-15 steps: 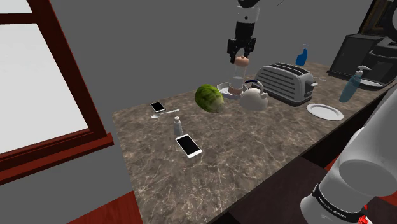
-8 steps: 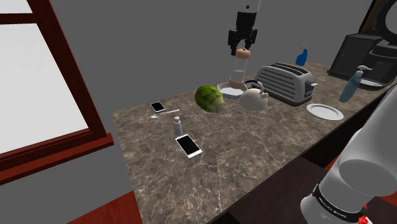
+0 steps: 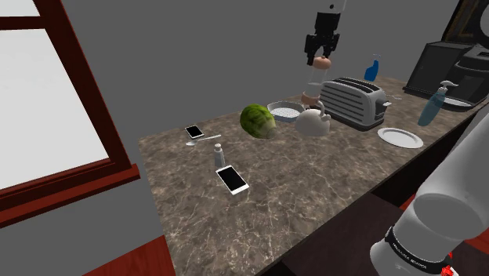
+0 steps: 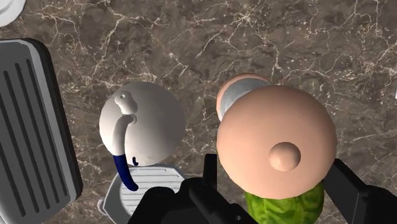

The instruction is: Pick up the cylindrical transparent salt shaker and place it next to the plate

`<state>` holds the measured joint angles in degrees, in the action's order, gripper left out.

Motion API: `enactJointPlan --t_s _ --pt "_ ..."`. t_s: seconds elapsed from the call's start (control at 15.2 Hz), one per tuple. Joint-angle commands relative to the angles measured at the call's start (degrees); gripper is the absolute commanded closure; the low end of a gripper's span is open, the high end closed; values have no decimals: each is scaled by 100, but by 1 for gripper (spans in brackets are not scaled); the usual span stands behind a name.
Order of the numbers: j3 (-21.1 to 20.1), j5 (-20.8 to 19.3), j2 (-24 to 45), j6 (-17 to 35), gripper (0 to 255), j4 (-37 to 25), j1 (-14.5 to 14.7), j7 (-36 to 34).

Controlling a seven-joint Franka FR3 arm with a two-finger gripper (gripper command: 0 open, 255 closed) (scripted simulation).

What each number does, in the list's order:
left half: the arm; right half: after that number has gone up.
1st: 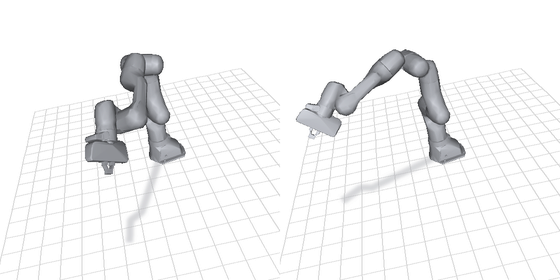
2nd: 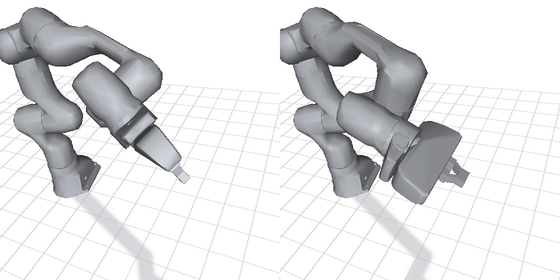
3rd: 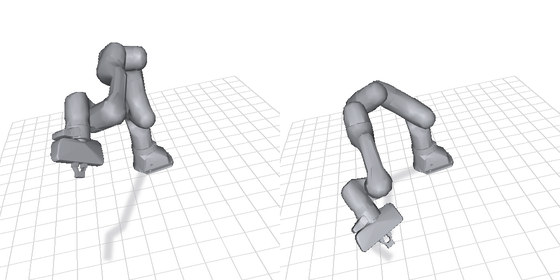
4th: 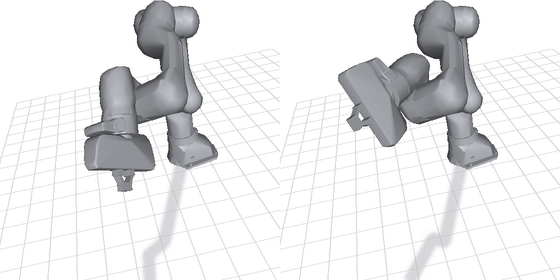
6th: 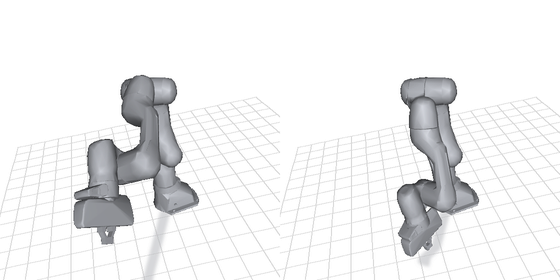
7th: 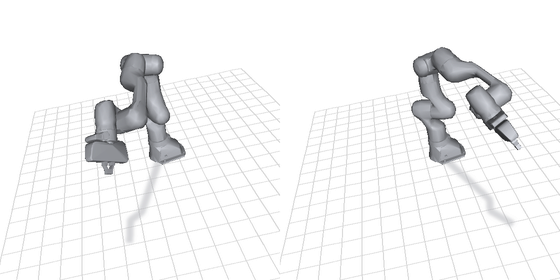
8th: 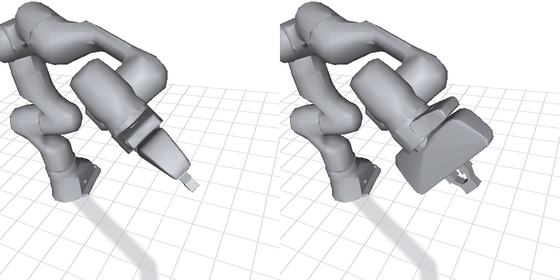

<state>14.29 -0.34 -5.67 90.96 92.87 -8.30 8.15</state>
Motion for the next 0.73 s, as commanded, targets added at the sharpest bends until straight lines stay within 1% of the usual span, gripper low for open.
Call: enactJointPlan --t_s 0.0,0.33,0.66 --pt "144 -2 -22 -2 255 19 -115 268" --pt "546 23 40 -39 255 -70 -424 979" --pt "965 124 273 -108 255 -342 -755 1729"
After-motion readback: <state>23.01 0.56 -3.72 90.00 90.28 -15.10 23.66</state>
